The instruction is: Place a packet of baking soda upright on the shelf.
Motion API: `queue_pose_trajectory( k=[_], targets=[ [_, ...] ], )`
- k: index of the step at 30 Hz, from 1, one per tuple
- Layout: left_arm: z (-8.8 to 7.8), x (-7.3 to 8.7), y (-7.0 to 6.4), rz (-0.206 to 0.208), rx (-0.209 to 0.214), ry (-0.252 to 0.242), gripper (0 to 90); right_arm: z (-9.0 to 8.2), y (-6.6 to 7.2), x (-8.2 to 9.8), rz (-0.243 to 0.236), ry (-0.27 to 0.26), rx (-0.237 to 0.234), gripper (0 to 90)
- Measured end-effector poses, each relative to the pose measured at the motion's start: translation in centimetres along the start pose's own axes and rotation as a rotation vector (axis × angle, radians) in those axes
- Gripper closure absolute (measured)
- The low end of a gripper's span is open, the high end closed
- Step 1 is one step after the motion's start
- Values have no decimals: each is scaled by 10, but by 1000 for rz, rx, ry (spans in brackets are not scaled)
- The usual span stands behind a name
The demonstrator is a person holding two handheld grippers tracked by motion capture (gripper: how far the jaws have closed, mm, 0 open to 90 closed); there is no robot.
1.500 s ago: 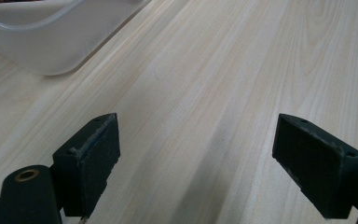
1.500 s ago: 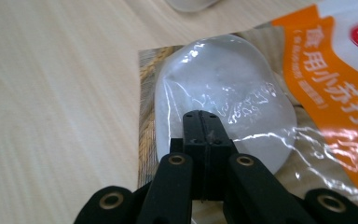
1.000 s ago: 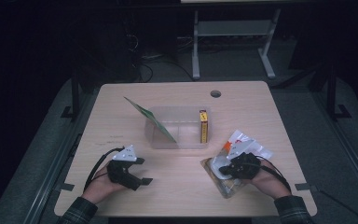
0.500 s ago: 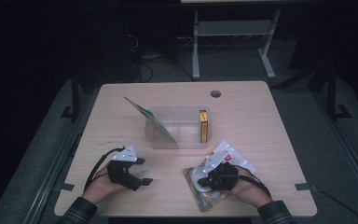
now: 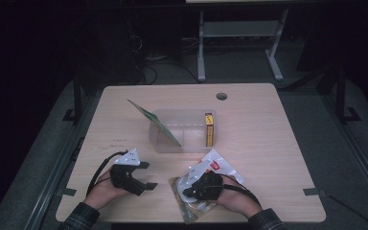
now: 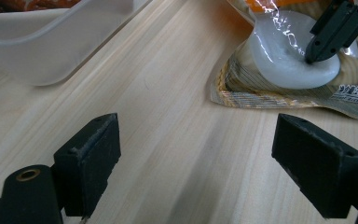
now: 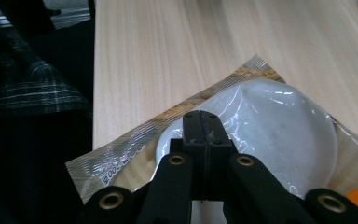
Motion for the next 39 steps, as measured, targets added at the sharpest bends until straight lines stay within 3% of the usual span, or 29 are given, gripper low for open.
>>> queue_pose_trajectory(
  k=[4, 9, 14, 20, 25, 27, 29, 33, 39],
  targets=[
    [-2, -3, -2, -14, 16, -3, 149, -9, 0, 4, 14, -25, 16, 844],
    [0, -10, -10, -11, 28, -14, 163, -40, 0, 15, 103, -103, 84, 731],
    [8, -20, -20, -3, 53, -18, 181, -68, -4, 29, 192, -170, 161, 561],
    [23, -40, -33, 3, 93, -20, 190, -91, -7, 48, 236, -217, 233, 440],
    [41, -55, -43, 5, 111, 0, 221, -103, -6, 62, 265, -237, 274, 421],
    [50, -61, -47, 34, 134, 5, 266, -107, -5, 65, 268, -242, 285, 413],
    [58, -65, -50, 19, 129, 9, 274, -109, -5, 68, 270, -249, 293, 411],
    [73, -71, -57, 15, 136, 32, 274, -113, -3, 74, 275, -255, 299, 409],
    [89, -73, -65, 48, 144, 70, 293, -115, -1, 77, 285, -264, 306, 406]
  ],
)
Point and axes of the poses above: each handheld gripper's, and its own axes: z roughly forward along the jaws, x roughly out of its underside, y roughly to its left, the point moved 5 cm from there along z, roughly forward along the jaws, and after that the axes turned 15 degrees about -x, right-handed, at the moved point
